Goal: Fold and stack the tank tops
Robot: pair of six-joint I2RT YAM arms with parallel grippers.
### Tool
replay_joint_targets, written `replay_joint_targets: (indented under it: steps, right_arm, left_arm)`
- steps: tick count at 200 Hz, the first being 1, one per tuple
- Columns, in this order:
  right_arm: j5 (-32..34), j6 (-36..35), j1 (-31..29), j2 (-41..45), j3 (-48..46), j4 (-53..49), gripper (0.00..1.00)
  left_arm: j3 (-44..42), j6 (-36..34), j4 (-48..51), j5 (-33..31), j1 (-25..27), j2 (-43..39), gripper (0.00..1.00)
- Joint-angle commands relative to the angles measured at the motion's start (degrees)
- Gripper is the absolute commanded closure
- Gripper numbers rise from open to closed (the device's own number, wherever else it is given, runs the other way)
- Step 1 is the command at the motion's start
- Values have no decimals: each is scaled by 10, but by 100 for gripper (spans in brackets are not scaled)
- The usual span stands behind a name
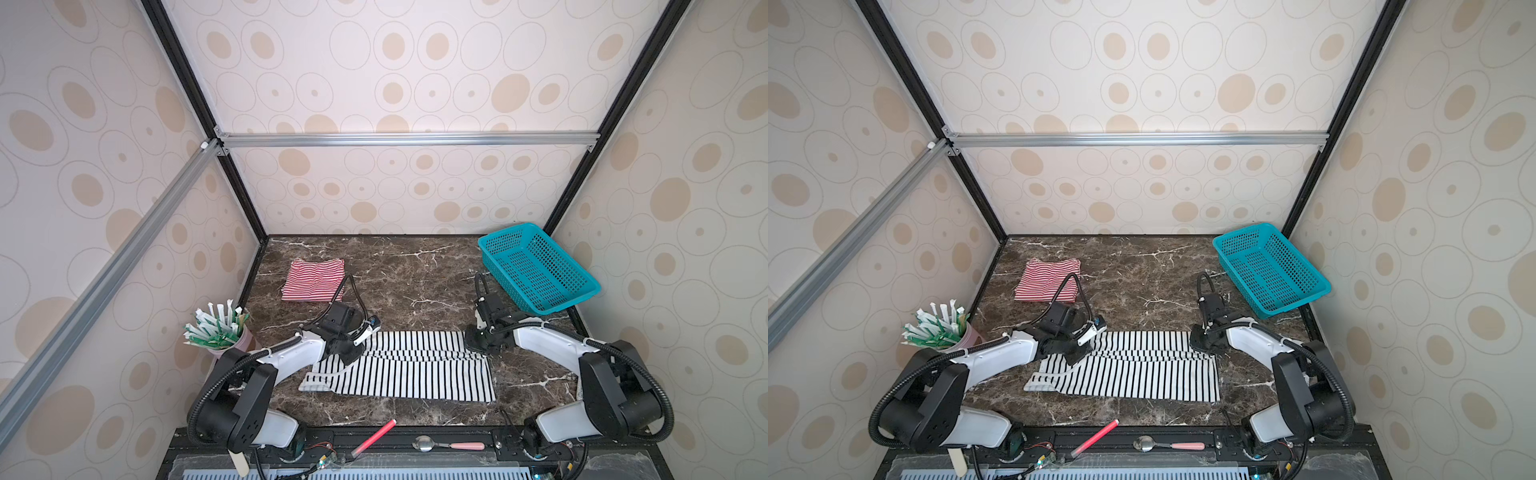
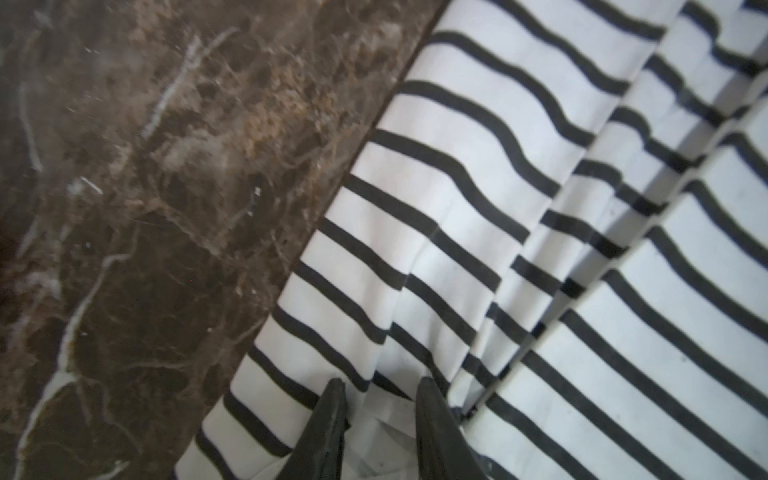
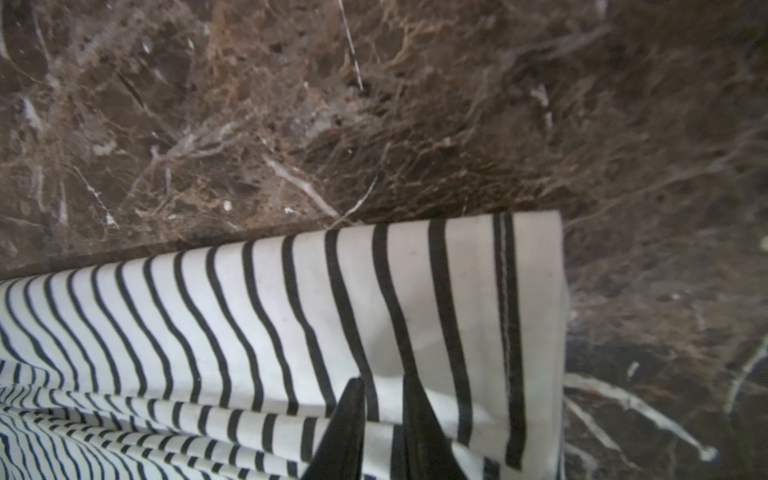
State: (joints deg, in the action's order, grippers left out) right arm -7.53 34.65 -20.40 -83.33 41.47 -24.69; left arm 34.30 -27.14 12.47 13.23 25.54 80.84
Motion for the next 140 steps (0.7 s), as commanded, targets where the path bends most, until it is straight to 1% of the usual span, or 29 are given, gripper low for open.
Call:
replay_joint_targets:
  steps: [1,28,46,67,74,107,121,140]
  right_arm:
    - [2,-2,-3,-5,-14,-6,80]
    - [4,0,-3,5,-22,-11,80]
    - [11,2,-3,4,-24,-17,80]
    - [19,2,-3,-14,-20,-32,80]
    - [21,2,-3,-17,-19,-34,80]
    - [49,22,-2,-6,-23,-49,80]
    - [59,42,4,3,-31,-57,80]
    - [71,66,10,38,-47,-63,80]
  left_arm:
    - [-18,-36,46,-5,7,-14,72]
    - [-29,-49,58,-10,7,-31,73]
    - [-30,-55,54,-26,7,-21,72]
    - [-13,-49,44,-88,7,31,72]
    - [-3,-48,44,-98,7,49,72]
    - [52,-45,58,-76,16,100,71]
    - [80,-47,60,-82,24,124,71]
    - [127,-49,64,-92,32,169,71]
